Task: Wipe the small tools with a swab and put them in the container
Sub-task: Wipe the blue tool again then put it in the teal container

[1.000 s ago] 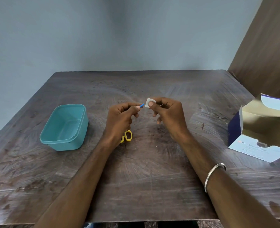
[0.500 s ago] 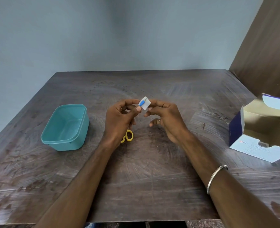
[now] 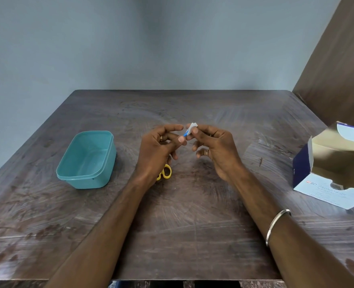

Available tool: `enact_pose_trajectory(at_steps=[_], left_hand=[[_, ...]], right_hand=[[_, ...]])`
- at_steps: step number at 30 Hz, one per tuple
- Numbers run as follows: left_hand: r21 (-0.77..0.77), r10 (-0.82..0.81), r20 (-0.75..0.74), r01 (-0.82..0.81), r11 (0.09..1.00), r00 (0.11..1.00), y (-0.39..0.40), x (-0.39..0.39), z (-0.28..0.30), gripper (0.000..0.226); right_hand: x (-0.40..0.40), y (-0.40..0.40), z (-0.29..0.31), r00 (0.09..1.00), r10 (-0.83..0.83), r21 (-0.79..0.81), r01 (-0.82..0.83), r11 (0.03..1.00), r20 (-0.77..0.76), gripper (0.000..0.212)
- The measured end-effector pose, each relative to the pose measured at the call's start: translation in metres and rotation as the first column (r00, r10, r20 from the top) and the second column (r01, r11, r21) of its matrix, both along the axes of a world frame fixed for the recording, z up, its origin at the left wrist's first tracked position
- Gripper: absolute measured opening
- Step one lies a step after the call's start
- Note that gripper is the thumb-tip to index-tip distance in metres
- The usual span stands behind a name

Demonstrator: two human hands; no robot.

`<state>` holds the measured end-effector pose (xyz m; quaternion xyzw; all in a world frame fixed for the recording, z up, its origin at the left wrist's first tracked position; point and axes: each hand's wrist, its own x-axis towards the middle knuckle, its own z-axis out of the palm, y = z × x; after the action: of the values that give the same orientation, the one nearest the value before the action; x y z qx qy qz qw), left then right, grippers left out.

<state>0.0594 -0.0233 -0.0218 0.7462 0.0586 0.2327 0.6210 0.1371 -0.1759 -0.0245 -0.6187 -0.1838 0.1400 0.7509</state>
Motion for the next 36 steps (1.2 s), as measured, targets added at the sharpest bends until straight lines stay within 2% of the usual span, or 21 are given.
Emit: enact_pose_trajectory(at_steps=[5, 11, 17, 21, 25, 29, 36], left_hand=[[-0.019, 0.021, 0.001, -0.021, 1.000, 1.000, 0.000, -0.001, 0.001, 0.027], [-0.103, 0.084, 0.046, -0.079, 0.992, 0.995, -0.003, 0.000, 0.001, 0.017], [-0.035, 0.072, 0.051, -0.070, 0.997, 0.996, -0.006, 0.001, -0.003, 0.016], [0.000, 0.029, 0.064, -0.029, 1.000, 0.998, -0.007, 0.002, -0.006, 0.018], [-0.052, -0.023, 0.005, 0.024, 0.998, 1.000, -0.009, 0.003, -0.006, 0.018], [-0.078, -0.121, -0.112, 0.113, 0.991, 0.986, -0.009, 0.003, -0.007, 0.018], [-0.031, -0.033, -0.075, 0.031, 0.999, 0.997, -0.008, 0.003, -0.009, 0.012]], right_hand=[[0.002, -0.002, 0.001, 0.999, -0.026, 0.047, 0.028, 0.999, -0.040, 0.021], [0.001, -0.002, -0.001, 0.999, -0.013, 0.016, 0.014, 1.000, -0.044, 0.017], [-0.003, 0.004, -0.004, 1.000, -0.008, 0.000, 0.008, 1.000, 0.002, 0.023], [-0.001, 0.005, -0.004, 0.999, -0.030, -0.010, 0.030, 0.999, 0.028, 0.019], [0.000, 0.004, -0.002, 0.995, -0.081, 0.008, 0.081, 0.997, 0.066, 0.016], [0.005, 0.001, 0.000, 0.991, -0.134, 0.063, 0.133, 0.989, 0.016, 0.014], [0.004, 0.002, -0.001, 0.996, -0.089, 0.044, 0.088, 0.995, 0.028, 0.017]])
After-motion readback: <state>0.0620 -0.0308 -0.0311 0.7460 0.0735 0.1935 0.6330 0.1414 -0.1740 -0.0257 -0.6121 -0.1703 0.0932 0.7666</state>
